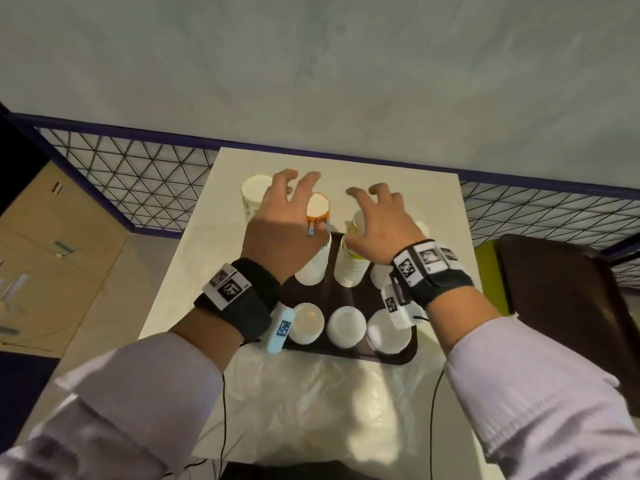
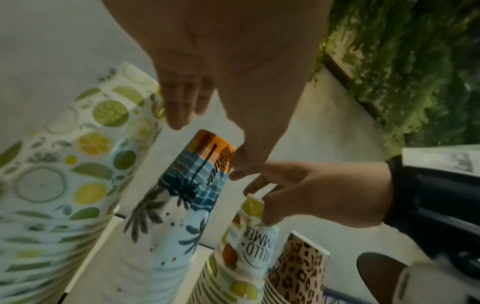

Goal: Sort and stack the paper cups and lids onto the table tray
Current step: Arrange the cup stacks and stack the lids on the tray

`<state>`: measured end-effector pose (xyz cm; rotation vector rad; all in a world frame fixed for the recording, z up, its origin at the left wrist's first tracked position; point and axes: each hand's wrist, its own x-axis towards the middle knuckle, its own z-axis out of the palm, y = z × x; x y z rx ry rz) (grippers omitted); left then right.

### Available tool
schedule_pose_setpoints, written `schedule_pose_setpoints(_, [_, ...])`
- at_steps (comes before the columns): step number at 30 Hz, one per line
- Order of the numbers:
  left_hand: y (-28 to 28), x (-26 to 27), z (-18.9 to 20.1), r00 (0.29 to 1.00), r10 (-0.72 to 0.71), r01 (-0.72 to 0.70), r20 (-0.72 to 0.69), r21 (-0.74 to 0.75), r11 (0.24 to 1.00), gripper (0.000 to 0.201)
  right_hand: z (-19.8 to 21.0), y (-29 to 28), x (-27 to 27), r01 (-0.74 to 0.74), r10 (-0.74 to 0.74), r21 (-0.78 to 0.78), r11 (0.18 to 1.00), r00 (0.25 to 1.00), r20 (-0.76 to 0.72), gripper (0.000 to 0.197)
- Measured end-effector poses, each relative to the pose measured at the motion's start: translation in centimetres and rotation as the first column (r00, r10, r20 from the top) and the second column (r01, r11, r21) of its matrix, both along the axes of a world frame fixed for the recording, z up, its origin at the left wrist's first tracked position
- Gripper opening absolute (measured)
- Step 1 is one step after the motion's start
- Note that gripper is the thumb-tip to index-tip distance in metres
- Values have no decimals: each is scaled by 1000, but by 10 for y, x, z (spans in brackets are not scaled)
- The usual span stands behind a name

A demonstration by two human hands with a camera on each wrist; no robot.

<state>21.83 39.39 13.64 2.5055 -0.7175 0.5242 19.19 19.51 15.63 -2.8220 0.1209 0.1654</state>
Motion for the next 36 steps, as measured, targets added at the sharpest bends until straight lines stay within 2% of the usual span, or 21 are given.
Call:
schedule_pose_setpoints(3, [-10, 4, -21, 998, 55, -51, -24, 165, 985, 82, -22, 8, 7, -50, 39, -113, 992, 995, -95, 80])
schedule_pose_setpoints(5, [-16, 8, -26, 993, 37, -21, -111, 139, 990, 83, -34, 8, 10, -51, 36, -114, 992, 991, -129, 67])
schedule_pose_setpoints(8, [-23, 13, -28, 960, 24, -10, -281, 51, 999, 78, -47, 2, 12, -72, 61, -157, 985, 995, -76, 42])
schedule_pose_setpoints(10, [-26, 16, -29, 943, 12, -10, -333, 6, 1000, 75, -52, -2, 10, -103, 96, -203, 974, 994, -44, 36])
schedule_pose_setpoints(18, [-40, 17, -37, 943, -23, 16, -331, -24, 1000, 75, -61, -11, 5, -138, 157, -272, 952, 986, 49, 40])
schedule_pose_setpoints(22, [-39, 17, -38, 942, -33, 15, -334, -55, 998, 78, -58, -9, 1, -124, 148, -256, 959, 986, 78, 50])
schedule_pose_setpoints(24, [-38, 16, -38, 948, -50, 29, -315, -69, 997, 81, -46, -12, -5, -114, 135, -202, 973, 986, 93, 63])
schedule_pose_setpoints(26, [-36, 14, -40, 947, -73, 46, -312, -93, 995, 86, -25, -18, -12, -83, 108, -131, 988, 974, 198, 68])
schedule_pose_setpoints(28, [-36, 13, -42, 941, -89, 48, -326, -133, 990, 91, -3, -32, -25, 32, -56, 77, 996, 941, 332, 56])
schedule_pose_setpoints(29, [-36, 13, -44, 939, -93, 47, -330, -145, 988, 93, 2, -43, -33, 83, -166, 230, 970, 914, 369, 53])
schedule_pose_setpoints(31, [-38, 14, -46, 929, -111, 40, -352, -205, 978, 101, -1, -70, -47, 134, -354, 481, 866, 845, 402, 55])
schedule_pose_setpoints(33, [-41, 14, -47, 900, -135, -10, -415, -329, 944, 110, -17, -91, -57, 191, -434, 572, 797, 841, 323, 61])
schedule_pose_setpoints(36, [-45, 11, -51, 856, -129, -106, -501, -413, 904, 105, -49, -101, -57, 268, -373, 564, 781, 925, 76, 81])
